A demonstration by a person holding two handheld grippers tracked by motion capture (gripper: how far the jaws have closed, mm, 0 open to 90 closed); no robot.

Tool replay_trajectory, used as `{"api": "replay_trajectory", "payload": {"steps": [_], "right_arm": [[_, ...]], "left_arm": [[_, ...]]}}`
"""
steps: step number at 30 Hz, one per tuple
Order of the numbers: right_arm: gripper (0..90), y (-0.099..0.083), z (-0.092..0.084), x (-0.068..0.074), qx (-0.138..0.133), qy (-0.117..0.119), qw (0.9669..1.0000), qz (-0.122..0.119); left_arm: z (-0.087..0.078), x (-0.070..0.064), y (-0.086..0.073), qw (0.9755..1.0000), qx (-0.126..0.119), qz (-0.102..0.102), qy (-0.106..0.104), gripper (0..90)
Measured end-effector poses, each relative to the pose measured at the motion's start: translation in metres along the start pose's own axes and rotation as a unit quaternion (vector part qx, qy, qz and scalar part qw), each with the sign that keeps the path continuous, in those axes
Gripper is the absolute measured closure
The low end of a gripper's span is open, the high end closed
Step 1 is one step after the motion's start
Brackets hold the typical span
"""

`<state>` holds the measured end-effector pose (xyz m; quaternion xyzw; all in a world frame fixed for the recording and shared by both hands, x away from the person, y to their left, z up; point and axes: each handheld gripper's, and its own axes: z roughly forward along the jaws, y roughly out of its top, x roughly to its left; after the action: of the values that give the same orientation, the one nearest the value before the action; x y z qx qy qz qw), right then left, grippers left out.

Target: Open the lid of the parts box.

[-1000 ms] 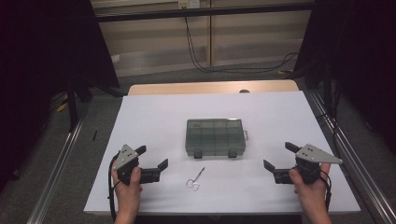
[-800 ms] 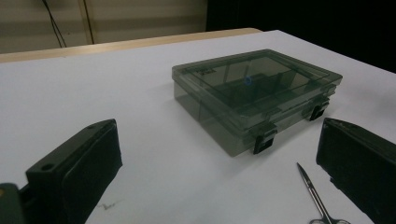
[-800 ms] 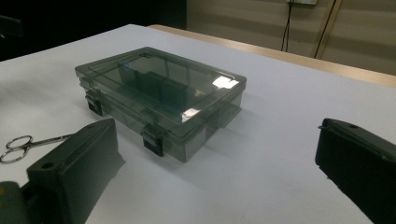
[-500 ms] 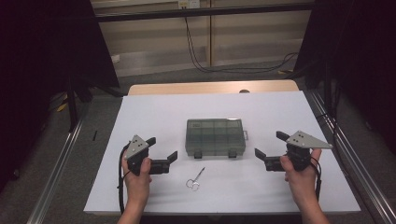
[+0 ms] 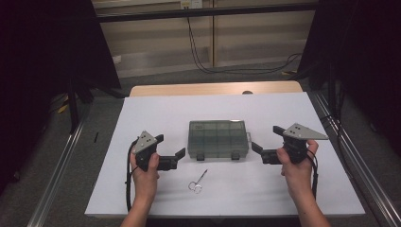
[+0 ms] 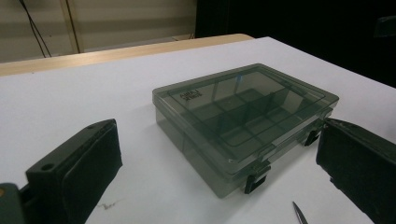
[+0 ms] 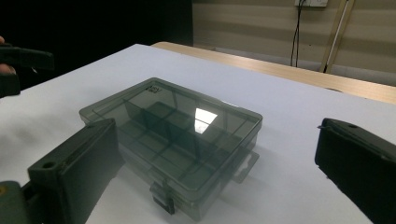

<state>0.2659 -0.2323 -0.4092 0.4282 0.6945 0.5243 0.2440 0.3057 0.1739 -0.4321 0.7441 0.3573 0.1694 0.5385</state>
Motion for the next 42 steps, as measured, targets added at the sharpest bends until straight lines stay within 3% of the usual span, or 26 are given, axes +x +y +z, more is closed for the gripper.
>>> {"api": "replay_trajectory", "payload": {"steps": [9,11,13,14,17,24,31,33,35,37,42], "right_arm": [[4.3,-0.002,0.013,0.002,0.014,0.019,0.9997,0.003],[8.0,-0.005,0.015,0.001,0.019,0.026,0.9995,0.004],[12.2,-0.007,0.017,0.0,0.021,0.024,0.9994,0.016],[14.4,-0.009,0.018,-0.001,0.024,0.025,0.9993,0.018],[17.2,-0.012,0.019,-0.001,0.033,0.028,0.9989,0.016],[40.5,-0.019,0.025,0.001,0.056,0.023,0.998,0.016],[68.3,-0.029,0.033,0.002,0.082,0.028,0.9962,0.006],[74.5,-0.031,0.033,0.002,0.09,0.029,0.9955,0.004],[81.5,-0.033,0.032,0.001,0.091,0.035,0.9952,0.001],[89.6,-0.033,0.031,0.001,0.093,0.039,0.9949,-0.003],[90.0,-0.035,0.032,0.004,0.104,0.044,0.9934,-0.02]], "left_arm": [[0.017,-0.002,-0.007,0.9993,0.029,-0.004,-0.024,0.3],[0.019,0.0,-0.008,0.9989,0.035,-0.009,-0.03,1.6],[0.02,0.001,-0.009,0.9983,0.036,-0.024,-0.04,3.3],[0.02,0.002,-0.009,0.9974,0.036,-0.041,-0.047,5.1],[0.019,0.002,-0.009,0.9971,0.043,-0.042,-0.047,9.2],[0.017,0.0,-0.01,0.9972,0.056,-0.04,-0.029,34.2],[0.013,0.003,-0.009,0.9977,0.052,-0.034,-0.029,61.1],[0.011,0.005,-0.009,0.9972,0.049,-0.041,-0.039,71.1],[0.009,0.008,-0.011,0.9963,0.051,-0.042,-0.054,87.7],[0.009,0.008,-0.012,0.9961,0.063,-0.032,-0.052,90.0],[0.012,0.01,-0.017,0.9942,0.082,-0.034,-0.06,90.0]]}}
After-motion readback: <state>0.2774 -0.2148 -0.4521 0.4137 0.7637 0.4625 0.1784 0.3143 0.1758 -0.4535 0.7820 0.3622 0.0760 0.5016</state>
